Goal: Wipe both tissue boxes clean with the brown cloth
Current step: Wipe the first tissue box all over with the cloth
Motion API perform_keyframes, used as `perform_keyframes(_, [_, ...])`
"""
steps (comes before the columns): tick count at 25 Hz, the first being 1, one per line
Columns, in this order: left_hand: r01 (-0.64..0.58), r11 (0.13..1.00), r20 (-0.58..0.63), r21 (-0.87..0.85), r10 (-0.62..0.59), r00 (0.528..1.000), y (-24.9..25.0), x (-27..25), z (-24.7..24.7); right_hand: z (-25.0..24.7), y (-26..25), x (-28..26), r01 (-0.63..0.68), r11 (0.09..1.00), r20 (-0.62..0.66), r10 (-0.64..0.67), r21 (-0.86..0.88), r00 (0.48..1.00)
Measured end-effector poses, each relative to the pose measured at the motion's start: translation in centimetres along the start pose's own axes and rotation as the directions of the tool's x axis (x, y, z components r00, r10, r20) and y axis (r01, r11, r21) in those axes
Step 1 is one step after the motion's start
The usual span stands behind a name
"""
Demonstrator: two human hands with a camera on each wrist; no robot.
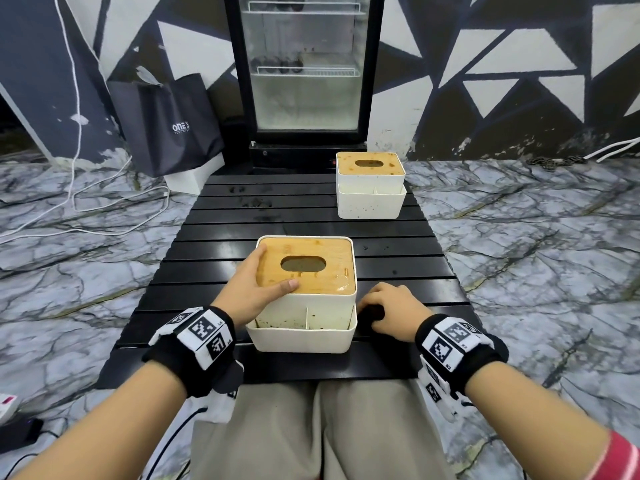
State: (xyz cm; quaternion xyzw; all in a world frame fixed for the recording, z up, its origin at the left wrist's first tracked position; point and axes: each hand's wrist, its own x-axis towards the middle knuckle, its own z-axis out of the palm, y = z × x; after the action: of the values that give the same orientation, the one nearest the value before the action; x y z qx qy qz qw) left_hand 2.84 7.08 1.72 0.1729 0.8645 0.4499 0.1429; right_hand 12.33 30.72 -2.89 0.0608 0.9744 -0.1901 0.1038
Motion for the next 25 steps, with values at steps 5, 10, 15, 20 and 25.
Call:
perform_keyframes(5, [-0.025,0.999,0.043,0.037,0.024,0.999,0.2,0.2,-0.2,-3.5,-0.3,-0.9,0.03,0.953,-0.256,0.05,0.301,0.965])
perform_keyframes(10, [0.036,0.995,-0.121,0.089,-0.025,0.992,0.7,2.0,0.3,-6.5,-4.4,-0.7,0.281,0.854,-0.505,-0.025,0.437,0.862])
perform_keyframes(15, [0.075,0.993,-0.096,0.092,-0.066,0.993,0.6,2.8,1.0,-5.1,-5.7,2.2,0.196,0.95,-0.366,-0.096,0.245,0.926])
perform_keyframes(20, [0.081,0.996,-0.13,0.03,-0.076,0.989,0.3,2.9,1.3,-3.7,-5.4,1.7,0.246,0.959,-0.383,-0.175,0.144,0.907])
perform_keyframes(25, [0.079,0.995,-0.137,0.06,-0.07,0.988,0.4,3.0,1.4,-2.2,-5.3,-0.9,0.391,0.911,-0.371,-0.321,0.129,0.871])
